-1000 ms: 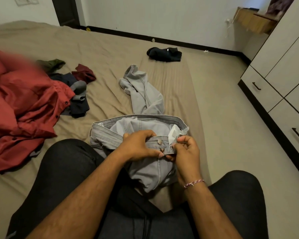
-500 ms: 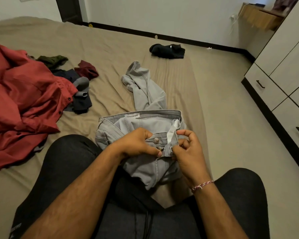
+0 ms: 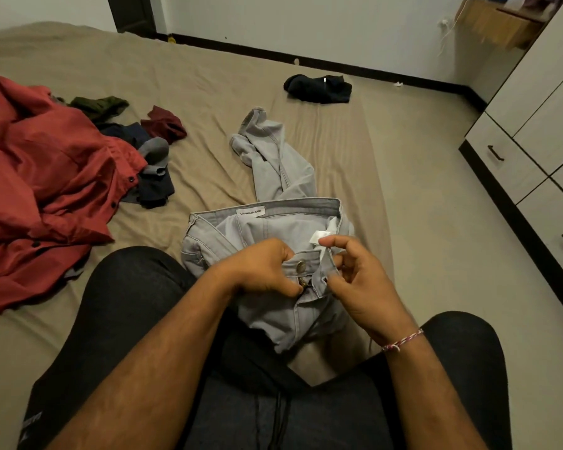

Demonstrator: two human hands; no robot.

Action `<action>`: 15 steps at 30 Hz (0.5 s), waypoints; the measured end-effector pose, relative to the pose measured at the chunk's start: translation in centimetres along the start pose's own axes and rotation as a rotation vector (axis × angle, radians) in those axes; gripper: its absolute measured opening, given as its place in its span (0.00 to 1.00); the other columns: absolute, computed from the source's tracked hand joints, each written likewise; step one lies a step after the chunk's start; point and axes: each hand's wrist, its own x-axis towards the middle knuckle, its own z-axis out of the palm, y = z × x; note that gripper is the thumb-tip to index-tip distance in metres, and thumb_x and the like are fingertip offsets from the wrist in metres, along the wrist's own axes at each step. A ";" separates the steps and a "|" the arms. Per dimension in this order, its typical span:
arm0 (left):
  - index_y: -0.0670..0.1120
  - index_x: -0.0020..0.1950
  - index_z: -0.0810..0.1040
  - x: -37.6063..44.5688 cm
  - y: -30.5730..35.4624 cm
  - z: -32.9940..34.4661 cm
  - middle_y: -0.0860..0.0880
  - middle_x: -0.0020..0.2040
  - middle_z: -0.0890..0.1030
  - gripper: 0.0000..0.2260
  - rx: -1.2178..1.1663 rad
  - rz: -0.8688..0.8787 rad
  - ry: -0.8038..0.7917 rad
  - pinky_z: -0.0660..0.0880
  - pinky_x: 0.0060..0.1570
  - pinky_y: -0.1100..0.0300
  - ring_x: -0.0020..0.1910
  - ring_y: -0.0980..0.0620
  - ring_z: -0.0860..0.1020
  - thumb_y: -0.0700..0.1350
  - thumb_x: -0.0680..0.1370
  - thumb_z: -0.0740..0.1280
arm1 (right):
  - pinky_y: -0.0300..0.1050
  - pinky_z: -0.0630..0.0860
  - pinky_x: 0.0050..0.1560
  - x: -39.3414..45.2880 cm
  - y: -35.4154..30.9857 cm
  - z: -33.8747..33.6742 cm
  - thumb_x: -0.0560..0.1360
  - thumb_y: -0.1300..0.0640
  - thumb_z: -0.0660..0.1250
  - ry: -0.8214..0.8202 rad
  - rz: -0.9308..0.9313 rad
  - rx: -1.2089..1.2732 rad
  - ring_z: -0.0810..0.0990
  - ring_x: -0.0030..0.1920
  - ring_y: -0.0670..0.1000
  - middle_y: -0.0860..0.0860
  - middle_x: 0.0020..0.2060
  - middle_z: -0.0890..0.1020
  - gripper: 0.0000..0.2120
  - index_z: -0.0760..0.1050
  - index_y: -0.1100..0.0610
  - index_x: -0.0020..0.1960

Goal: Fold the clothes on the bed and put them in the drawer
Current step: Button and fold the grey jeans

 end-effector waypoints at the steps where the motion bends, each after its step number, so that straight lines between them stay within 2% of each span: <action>1: 0.46 0.38 0.83 0.1 0.0 0.3 0.52 0.34 0.85 0.06 0.040 0.021 0.041 0.78 0.39 0.56 0.33 0.55 0.81 0.42 0.71 0.79 | 0.43 0.78 0.40 0.1 0.1 0.1 0.77 0.72 0.67 0.024 0.011 0.028 0.79 0.38 0.50 0.59 0.42 0.82 0.24 0.77 0.48 0.65; 5: 0.47 0.45 0.83 -0.1 -0.7 0.6 0.51 0.40 0.85 0.07 0.036 0.116 0.207 0.81 0.45 0.51 0.41 0.53 0.84 0.46 0.71 0.79 | 0.46 0.82 0.43 0.2 0.6 1.0 0.76 0.74 0.69 0.150 0.103 0.281 0.84 0.40 0.50 0.51 0.35 0.82 0.22 0.76 0.54 0.65; 9: 0.47 0.49 0.84 -1.4 -0.9 1.2 0.51 0.44 0.86 0.05 -0.132 0.190 0.291 0.80 0.48 0.56 0.45 0.52 0.84 0.46 0.75 0.76 | 0.55 0.83 0.49 0.0 1.0 2.4 0.76 0.72 0.70 0.247 0.137 0.362 0.84 0.43 0.57 0.63 0.42 0.85 0.25 0.74 0.50 0.66; 12: 0.49 0.47 0.85 -2.1 -1.3 2.3 0.53 0.42 0.86 0.04 -0.154 0.182 0.435 0.80 0.47 0.57 0.43 0.56 0.84 0.48 0.74 0.75 | 0.55 0.82 0.52 -0.1 1.1 3.5 0.75 0.73 0.70 0.282 0.152 0.470 0.83 0.43 0.55 0.59 0.40 0.84 0.30 0.71 0.49 0.70; 15: 0.48 0.46 0.86 -2.4 -1.4 2.5 0.52 0.41 0.86 0.05 -0.214 0.155 0.465 0.79 0.45 0.60 0.41 0.57 0.83 0.48 0.73 0.75 | 0.56 0.81 0.53 -0.2 1.4 4.4 0.75 0.73 0.71 0.313 0.138 0.549 0.85 0.45 0.56 0.58 0.42 0.86 0.33 0.70 0.47 0.72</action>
